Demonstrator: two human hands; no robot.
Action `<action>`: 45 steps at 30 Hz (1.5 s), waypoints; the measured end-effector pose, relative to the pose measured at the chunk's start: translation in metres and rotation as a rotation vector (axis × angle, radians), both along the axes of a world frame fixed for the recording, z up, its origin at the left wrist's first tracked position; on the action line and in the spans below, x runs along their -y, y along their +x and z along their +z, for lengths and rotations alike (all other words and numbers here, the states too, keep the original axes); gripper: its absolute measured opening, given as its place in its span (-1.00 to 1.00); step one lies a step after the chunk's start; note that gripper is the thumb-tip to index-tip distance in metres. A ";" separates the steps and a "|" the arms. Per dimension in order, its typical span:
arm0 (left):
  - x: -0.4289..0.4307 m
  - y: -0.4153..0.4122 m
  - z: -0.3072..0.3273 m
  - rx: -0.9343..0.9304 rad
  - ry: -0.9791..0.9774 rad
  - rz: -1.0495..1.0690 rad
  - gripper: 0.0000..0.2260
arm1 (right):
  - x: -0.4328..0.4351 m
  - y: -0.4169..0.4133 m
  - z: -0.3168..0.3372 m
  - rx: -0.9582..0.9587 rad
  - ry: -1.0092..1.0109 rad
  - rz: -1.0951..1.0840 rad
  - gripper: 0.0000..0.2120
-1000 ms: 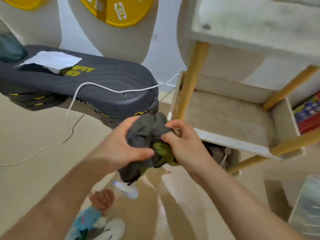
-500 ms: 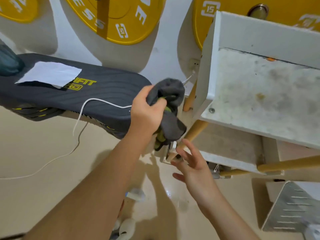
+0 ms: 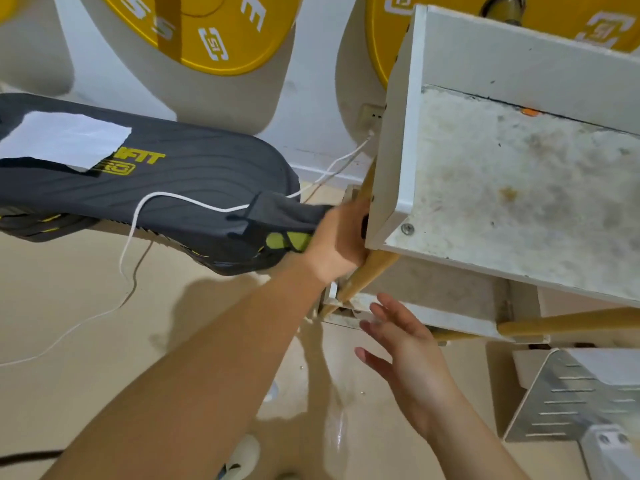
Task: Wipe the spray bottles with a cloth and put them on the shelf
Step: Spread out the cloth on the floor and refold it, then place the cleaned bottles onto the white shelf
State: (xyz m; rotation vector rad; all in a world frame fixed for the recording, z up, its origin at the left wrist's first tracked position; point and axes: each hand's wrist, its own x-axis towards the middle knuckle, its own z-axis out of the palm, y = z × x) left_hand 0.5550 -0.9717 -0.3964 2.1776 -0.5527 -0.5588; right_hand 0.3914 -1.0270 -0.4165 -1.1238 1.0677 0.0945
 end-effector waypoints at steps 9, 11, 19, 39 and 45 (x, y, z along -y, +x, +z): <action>-0.010 0.019 -0.117 -0.081 0.222 -0.226 -0.51 | 0.015 0.039 -0.040 -0.043 -0.040 0.017 -0.43; -0.016 0.018 -0.128 -0.118 0.243 -0.303 -0.47 | 0.023 0.048 -0.046 -0.048 -0.089 0.132 -0.37; -0.086 -0.016 -0.072 -0.079 -0.141 0.231 -0.72 | 0.014 0.022 -0.040 -0.261 -0.225 0.152 -0.65; -0.454 -0.319 -0.089 -0.709 0.887 0.773 -0.73 | -0.234 -0.063 -0.063 0.002 -0.422 1.731 -0.50; -0.471 -0.362 -0.180 -0.614 1.061 0.505 -0.71 | -0.259 -0.087 -0.174 -0.189 -0.539 2.011 -0.22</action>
